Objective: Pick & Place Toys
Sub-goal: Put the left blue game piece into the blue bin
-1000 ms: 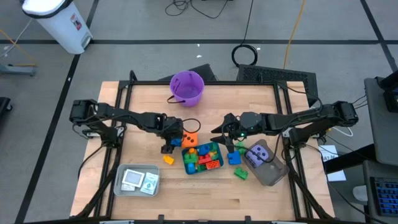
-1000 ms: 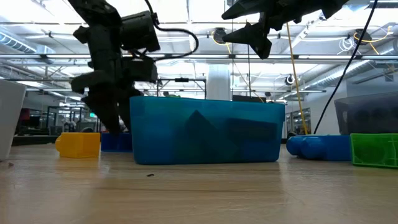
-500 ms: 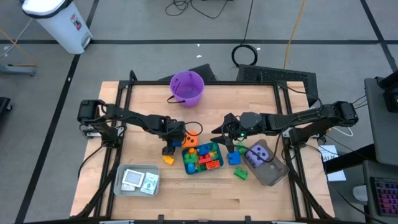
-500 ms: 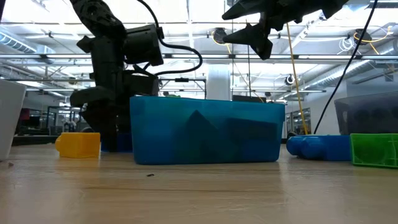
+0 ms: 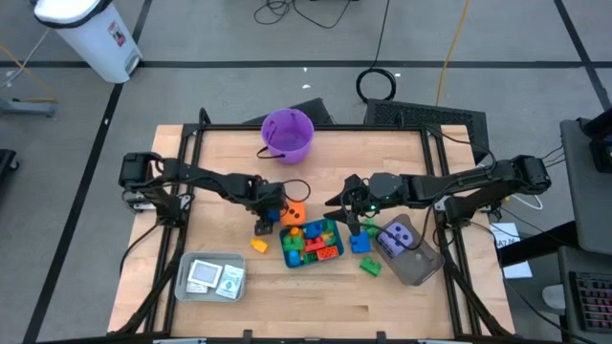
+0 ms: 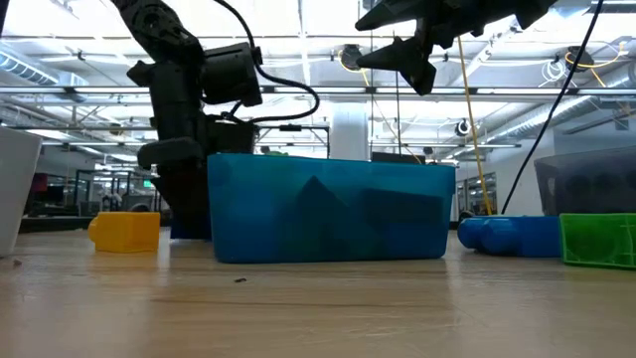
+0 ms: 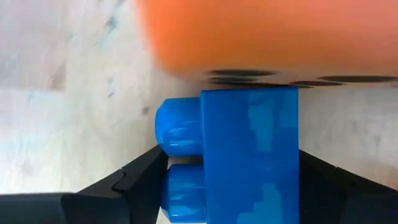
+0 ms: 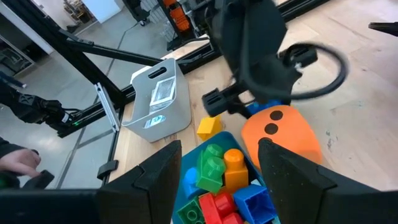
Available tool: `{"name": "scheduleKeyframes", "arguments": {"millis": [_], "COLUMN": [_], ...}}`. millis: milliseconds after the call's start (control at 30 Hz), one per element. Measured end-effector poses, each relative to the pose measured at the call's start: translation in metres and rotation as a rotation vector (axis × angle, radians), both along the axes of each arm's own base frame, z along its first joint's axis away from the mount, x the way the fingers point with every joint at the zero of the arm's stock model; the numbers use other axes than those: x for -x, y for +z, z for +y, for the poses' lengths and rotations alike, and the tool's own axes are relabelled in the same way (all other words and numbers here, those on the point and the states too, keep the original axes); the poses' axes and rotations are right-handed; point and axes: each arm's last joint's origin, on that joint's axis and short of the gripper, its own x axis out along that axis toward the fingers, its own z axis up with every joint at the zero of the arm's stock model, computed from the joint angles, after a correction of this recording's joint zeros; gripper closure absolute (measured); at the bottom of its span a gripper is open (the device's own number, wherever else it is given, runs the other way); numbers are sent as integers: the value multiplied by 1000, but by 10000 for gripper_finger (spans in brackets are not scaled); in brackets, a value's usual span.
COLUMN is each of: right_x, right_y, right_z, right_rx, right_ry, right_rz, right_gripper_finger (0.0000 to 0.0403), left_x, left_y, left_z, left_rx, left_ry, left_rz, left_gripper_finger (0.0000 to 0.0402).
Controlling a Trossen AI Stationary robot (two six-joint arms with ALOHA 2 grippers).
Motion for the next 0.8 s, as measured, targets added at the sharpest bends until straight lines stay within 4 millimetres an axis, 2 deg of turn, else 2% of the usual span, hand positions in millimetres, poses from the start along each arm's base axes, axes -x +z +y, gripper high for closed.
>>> {"name": "scheduleKeyframes", "arguments": {"millis": [167, 300, 433, 600, 800], "right_x": [0, 0, 0, 0, -1], "right_y": [0, 1, 1, 1, 3], "right_z": [2, 2, 2, 2, 2], "right_rx": [1, -3, -6, -55, -57], "right_ry": [7, 15, 17, 13, 10], "right_rz": [-1, -9, -12, -6, -28], "right_gripper_finger": [197, 197, 197, 197, 197], "left_x": [15, 29, 42, 55, 48], "left_y": [12, 35, 67, 107, 152], "left_z": [14, 26, 32, 30, 15], "left_rx": [-35, -68, -65, 9, 96], "left_ry": [89, 134, 205, 261, 243], "left_rz": [57, 33, -103, -358, -564], "left_gripper_finger": [131, 125, 127, 129, 127]}}
